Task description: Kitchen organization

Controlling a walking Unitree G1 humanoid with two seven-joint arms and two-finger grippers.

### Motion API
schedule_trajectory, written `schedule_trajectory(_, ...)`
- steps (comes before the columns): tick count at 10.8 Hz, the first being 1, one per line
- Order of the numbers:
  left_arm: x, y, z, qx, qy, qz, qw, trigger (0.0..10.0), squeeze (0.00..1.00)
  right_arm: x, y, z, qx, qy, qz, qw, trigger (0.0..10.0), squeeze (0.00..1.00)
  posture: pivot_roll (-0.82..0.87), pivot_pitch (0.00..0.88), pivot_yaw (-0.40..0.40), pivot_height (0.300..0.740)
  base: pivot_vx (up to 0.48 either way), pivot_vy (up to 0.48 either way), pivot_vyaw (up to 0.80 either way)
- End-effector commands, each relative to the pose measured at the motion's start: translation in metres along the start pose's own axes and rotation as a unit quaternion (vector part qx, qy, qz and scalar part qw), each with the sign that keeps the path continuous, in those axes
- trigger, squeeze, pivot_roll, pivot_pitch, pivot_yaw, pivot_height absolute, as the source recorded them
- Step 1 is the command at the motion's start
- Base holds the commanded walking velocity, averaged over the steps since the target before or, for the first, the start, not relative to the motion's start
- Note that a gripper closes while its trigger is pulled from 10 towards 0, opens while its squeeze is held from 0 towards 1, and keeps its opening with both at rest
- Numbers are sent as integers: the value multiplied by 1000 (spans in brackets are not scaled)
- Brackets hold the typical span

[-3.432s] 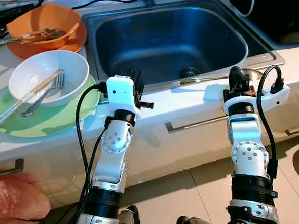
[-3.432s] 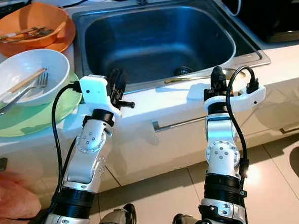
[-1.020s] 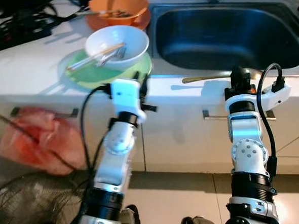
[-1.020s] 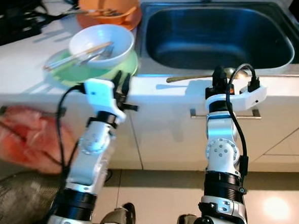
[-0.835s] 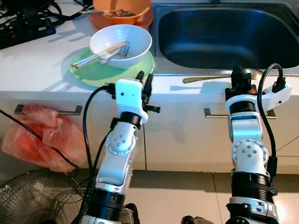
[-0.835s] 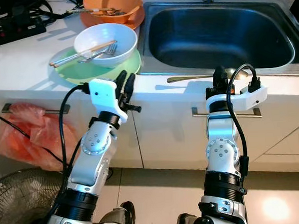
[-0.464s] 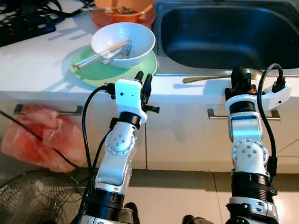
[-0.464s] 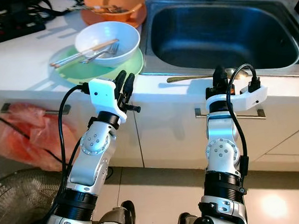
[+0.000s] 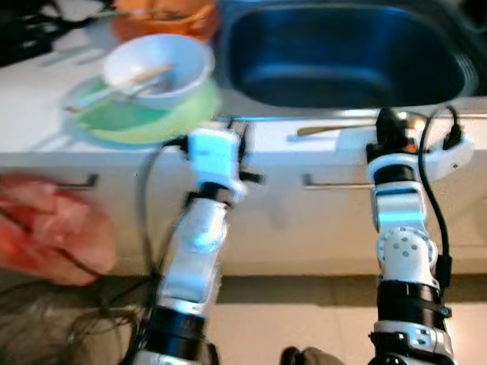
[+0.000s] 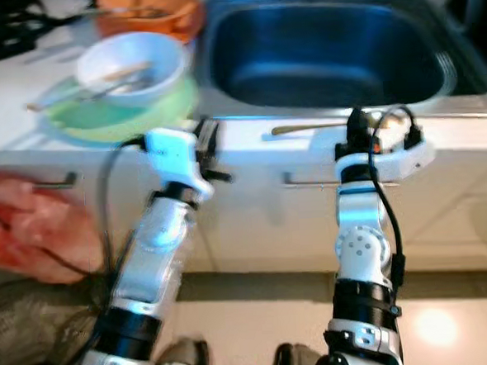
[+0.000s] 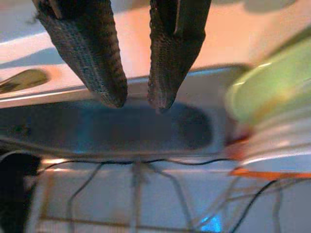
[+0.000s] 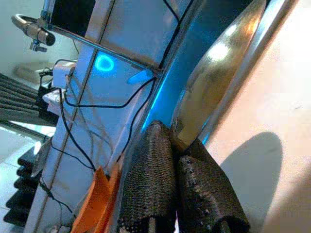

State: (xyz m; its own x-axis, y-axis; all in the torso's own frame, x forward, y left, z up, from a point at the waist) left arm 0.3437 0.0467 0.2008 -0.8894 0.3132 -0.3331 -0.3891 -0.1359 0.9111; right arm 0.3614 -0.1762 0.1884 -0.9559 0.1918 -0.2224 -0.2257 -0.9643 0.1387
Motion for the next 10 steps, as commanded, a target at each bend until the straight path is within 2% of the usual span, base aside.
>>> schedule_trajectory(1, 4, -7, 6, -6, 9, 15, 1000, 10000, 0, 1, -4, 3, 0, 6, 6, 1000, 10000, 0, 127, 171, -28, 740, 0, -390, 0)
schedule_trajectory(8, 3, -7, 10, -3, 21, 15, 1000, 10000, 0, 0, -5, 6, -1, 12, 9, 1000, 10000, 0, 126, 176, -31, 740, 0, 0, 0)
schedule_trajectory(10, 3, -7, 11, -6, 24, 15, 1000, 10000, 0, -1, -5, 6, -2, 13, 10, 1000, 10000, 0, 127, 177, -32, 740, 262, 0, 0)
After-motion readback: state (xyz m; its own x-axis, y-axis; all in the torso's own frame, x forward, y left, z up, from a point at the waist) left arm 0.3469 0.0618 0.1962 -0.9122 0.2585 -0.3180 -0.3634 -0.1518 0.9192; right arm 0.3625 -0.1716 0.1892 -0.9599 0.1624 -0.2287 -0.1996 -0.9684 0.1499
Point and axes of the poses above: a point about 5 cm out from each wrist's last joint towards the gripper, its own x axis pointing back from the gripper into the wrist, its own y axis along the axis of the wrist's last joint, z = x × y, the point moved 3 cm from there along -x, pointing out of the wrist towards the gripper, and after that the axes turned 12 degrees about -x, right-handed, at the moved point
